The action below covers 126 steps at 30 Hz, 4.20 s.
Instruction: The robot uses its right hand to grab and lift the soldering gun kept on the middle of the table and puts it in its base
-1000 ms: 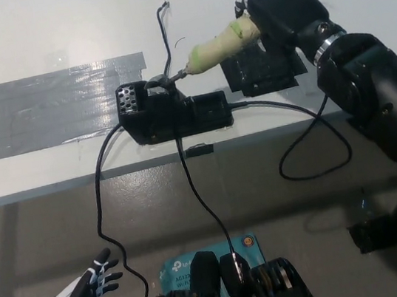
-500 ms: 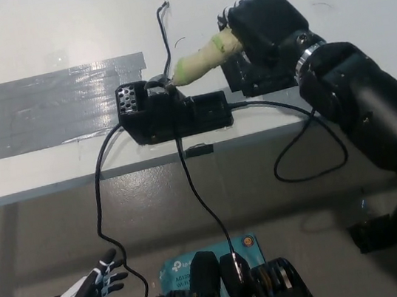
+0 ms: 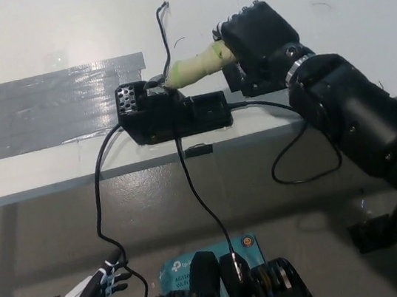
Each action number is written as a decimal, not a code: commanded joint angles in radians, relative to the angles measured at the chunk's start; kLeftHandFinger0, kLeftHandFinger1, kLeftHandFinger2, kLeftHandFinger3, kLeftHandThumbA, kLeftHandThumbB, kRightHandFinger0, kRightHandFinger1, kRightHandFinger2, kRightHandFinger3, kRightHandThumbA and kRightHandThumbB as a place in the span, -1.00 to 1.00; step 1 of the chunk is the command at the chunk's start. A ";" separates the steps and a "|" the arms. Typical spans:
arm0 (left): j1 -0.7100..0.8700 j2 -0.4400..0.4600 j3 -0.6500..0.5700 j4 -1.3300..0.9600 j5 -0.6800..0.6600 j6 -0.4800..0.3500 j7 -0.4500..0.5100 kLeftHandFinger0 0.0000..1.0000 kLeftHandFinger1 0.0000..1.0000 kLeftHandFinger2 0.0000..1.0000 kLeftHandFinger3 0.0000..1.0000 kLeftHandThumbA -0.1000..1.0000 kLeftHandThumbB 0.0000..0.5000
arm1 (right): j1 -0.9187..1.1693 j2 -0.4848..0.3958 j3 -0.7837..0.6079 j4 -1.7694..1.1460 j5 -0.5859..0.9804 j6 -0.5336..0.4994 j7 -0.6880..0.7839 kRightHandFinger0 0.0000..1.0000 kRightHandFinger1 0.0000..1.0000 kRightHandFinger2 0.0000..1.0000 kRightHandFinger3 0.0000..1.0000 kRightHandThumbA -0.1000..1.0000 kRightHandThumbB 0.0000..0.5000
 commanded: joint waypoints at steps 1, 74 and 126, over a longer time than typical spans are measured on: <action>-0.020 0.011 -0.001 -0.030 0.009 -0.011 -0.007 1.00 1.00 1.00 1.00 1.00 0.45 | -0.095 0.016 0.015 0.008 -0.037 0.004 -0.057 -1.00 -0.67 0.13 -0.83 -1.00 -1.00; -0.031 0.018 -0.003 -0.006 0.017 -0.025 -0.012 0.98 0.99 0.99 1.00 1.00 0.55 | -0.093 0.000 0.114 -0.304 -0.165 0.215 0.462 1.00 1.00 1.00 1.00 0.54 1.00; 0.074 0.045 0.099 0.047 0.004 -0.003 0.009 0.84 0.95 1.00 1.00 1.00 0.29 | 1.144 -0.162 -0.897 -0.570 0.554 0.095 0.435 -0.04 0.08 0.43 1.00 -0.59 0.15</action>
